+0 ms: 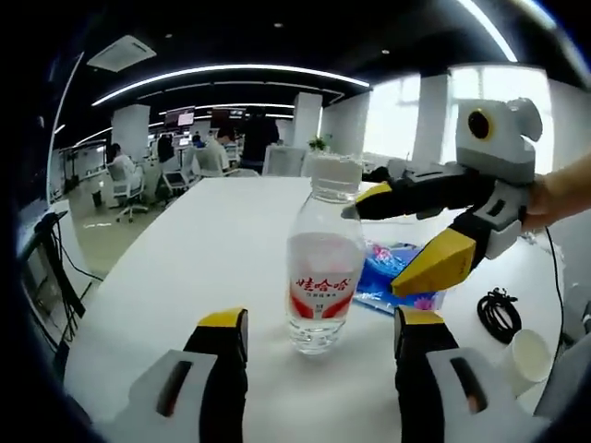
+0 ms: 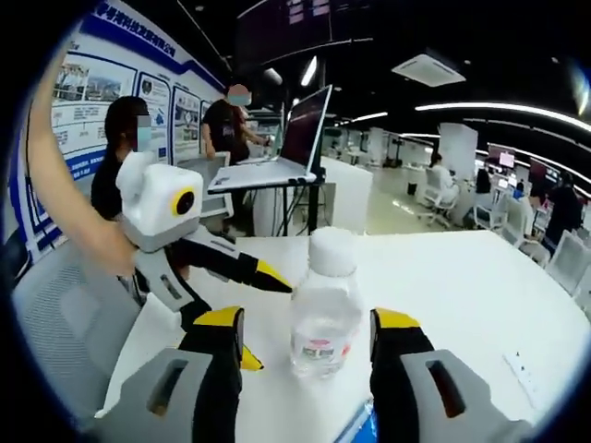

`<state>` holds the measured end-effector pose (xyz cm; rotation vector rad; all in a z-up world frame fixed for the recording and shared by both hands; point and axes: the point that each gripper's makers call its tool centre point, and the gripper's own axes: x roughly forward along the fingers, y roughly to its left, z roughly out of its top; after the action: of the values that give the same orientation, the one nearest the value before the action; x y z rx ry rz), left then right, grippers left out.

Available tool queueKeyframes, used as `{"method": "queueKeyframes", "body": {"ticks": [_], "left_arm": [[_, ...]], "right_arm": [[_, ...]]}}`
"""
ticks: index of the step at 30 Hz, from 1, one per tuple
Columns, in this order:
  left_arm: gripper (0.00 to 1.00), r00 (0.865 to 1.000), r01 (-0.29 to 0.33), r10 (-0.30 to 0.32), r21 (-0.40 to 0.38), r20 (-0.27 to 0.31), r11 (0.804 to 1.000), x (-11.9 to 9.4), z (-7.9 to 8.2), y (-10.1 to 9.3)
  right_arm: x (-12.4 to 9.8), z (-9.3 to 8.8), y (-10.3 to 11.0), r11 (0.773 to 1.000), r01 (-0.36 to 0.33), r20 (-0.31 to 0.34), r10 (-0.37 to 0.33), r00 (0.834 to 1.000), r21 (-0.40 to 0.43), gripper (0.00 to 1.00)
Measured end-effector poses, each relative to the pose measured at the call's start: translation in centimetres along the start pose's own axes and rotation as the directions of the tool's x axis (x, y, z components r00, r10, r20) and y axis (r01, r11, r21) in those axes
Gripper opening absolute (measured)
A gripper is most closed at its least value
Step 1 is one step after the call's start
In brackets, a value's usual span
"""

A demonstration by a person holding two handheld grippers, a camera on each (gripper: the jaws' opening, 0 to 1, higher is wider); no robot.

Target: Arrange the tabletop items into an orderly group along one side of the table until the central work area is clear of visible clutter.

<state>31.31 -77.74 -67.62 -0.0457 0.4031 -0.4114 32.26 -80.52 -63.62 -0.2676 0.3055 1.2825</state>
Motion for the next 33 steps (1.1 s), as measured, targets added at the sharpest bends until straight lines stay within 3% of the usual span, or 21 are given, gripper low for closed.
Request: {"method": "queueKeyframes", "body": {"ticks": [5,9,13,15,18,26,30,33], "left_arm": [[0.71,1.0,0.028,-0.028,0.023,-0.012,0.999,-0.2,0.0,-0.9],[0.74,0.999,0.042,-0.041,0.029,-0.034,0.999,-0.6,-0.1,-1.2],[0.75,0.997,0.051,-0.047,0.06,-0.062,0.997,-1.2,-0.4,-1.5],[0.76,0.998,0.048,-0.047,0.033,-0.038,0.998,-1.5,0.1,-1.5],[0.77,0.999,0.038,-0.036,0.038,-0.036,0.999,-1.8,0.5,-1.5],[0.76,0.997,0.057,-0.052,0.088,-0.057,0.995,-2.5,1.5,-1.7],[0.76,0.997,0.065,-0.059,0.103,-0.056,0.993,-2.8,2.4,-1.6],[0.76,0.997,0.062,-0.055,0.102,-0.062,0.993,-3.1,2.8,-1.3]], "right_arm": [[-1.8,-0.3,0.0,0.996,0.061,0.026,-0.063,0.998,0.071,0.65],[-3.5,-0.7,-0.5,0.986,0.126,0.027,-0.13,0.991,0.108,0.81],[-5.7,-0.8,-0.8,0.967,0.175,0.052,-0.187,0.981,0.182,0.86],[-6.8,-1.3,-0.8,0.954,0.196,0.049,-0.212,0.976,0.225,0.86],[-8.5,-2.5,-0.8,0.914,0.232,0.019,-0.252,0.967,0.333,0.88],[-12.7,-4.6,0.7,0.9,0.287,0.001,-0.305,0.952,0.328,0.87],[-15.0,-5.6,0.9,0.867,0.329,-0.006,-0.353,0.936,0.374,0.87],[-16.3,-6.1,1.4,0.855,0.346,-0.006,-0.373,0.928,0.386,0.87]]}}
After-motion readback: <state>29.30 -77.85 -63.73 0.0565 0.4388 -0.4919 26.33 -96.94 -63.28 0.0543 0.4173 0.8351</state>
